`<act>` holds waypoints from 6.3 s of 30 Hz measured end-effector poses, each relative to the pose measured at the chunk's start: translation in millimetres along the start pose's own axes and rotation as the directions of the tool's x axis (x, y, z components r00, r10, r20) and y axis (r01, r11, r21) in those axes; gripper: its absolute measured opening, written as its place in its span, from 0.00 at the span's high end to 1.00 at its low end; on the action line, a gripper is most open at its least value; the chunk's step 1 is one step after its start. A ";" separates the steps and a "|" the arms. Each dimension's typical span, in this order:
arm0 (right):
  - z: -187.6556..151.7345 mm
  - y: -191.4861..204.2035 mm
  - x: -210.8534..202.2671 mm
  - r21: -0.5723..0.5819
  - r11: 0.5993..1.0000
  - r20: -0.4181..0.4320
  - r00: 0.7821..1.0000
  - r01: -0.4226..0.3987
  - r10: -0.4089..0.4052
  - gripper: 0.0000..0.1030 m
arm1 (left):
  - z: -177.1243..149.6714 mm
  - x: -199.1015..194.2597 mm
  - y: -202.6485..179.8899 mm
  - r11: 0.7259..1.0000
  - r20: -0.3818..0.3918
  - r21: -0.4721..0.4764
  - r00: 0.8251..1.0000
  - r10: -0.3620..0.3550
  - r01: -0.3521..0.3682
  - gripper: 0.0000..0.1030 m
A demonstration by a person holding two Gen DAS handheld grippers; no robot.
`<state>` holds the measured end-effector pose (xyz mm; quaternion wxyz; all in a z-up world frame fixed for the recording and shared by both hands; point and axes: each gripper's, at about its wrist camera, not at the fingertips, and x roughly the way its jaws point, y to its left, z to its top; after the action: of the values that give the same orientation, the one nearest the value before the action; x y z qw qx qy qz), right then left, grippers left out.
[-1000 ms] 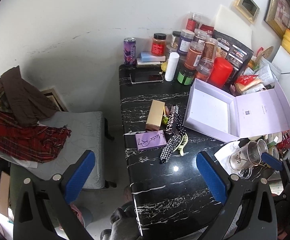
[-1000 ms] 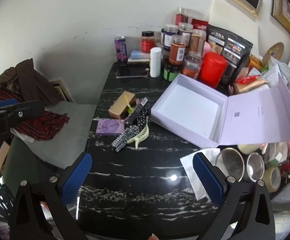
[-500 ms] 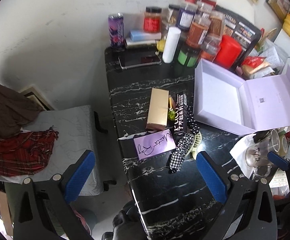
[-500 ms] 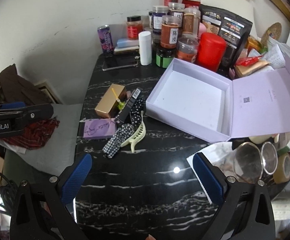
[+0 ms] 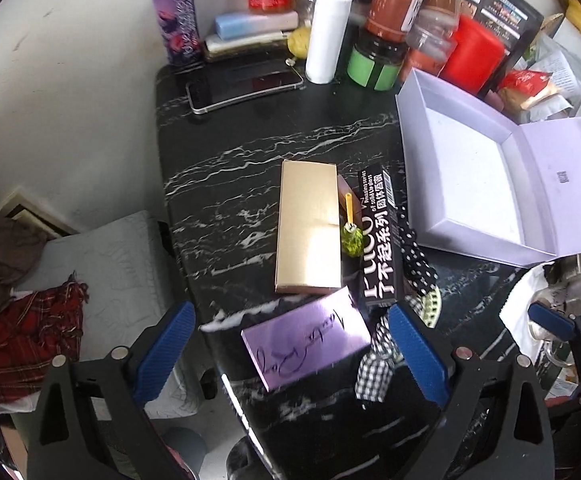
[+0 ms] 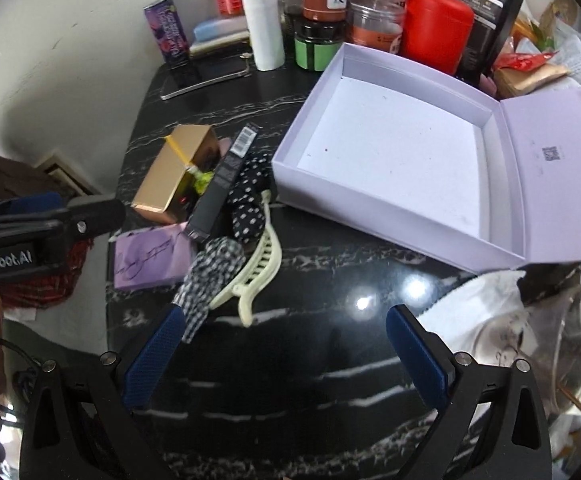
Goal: Organize rigid objects
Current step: 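Grasp the gold box with the left gripper while the right gripper grasps the cream claw clip, then lift the gold box and cream claw clip and carry both over the lavender box, then lower the gold box and claw clip into the lavender box and open both grippers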
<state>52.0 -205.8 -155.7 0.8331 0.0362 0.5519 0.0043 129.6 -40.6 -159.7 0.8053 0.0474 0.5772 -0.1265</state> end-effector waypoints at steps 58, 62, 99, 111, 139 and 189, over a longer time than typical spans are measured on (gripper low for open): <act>-22.8 6.0 47.8 0.020 0.996 -0.146 0.986 0.086 -0.082 0.80 | -9.4 18.5 5.4 0.997 -0.056 0.077 0.998 0.009 -0.005 0.57; -37.7 6.5 29.6 0.005 0.997 -0.135 0.988 0.081 -0.080 0.80 | -20.3 6.7 1.9 0.997 -0.053 0.072 0.999 0.009 -0.005 0.57; -55.1 -37.6 -63.0 -0.099 0.995 -0.082 0.997 -0.014 0.006 0.80 | -53.3 -73.4 -74.5 1.000 0.010 0.015 1.000 -0.021 0.021 0.57; -24.9 -66.3 -64.2 -0.068 0.998 -0.054 0.999 -0.004 0.001 0.80 | -17.6 -56.9 -104.6 0.995 -0.005 0.083 0.999 -0.049 0.049 0.57; 65.3 -144.0 -31.2 -0.001 0.999 0.018 0.998 0.052 -0.052 0.80 | 92.6 -6.1 -166.1 0.980 0.045 0.161 0.991 -0.128 0.119 0.57; 113.3 -195.1 9.4 0.103 0.984 0.008 0.989 0.144 -0.146 0.70 | 160.6 54.3 -197.9 0.979 -0.007 0.180 0.995 -0.098 0.098 0.54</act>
<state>153.5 -406.2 -133.0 0.8326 0.0383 0.5461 -0.0849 242.3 -275.1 -144.2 0.7911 0.0912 0.5644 -0.2176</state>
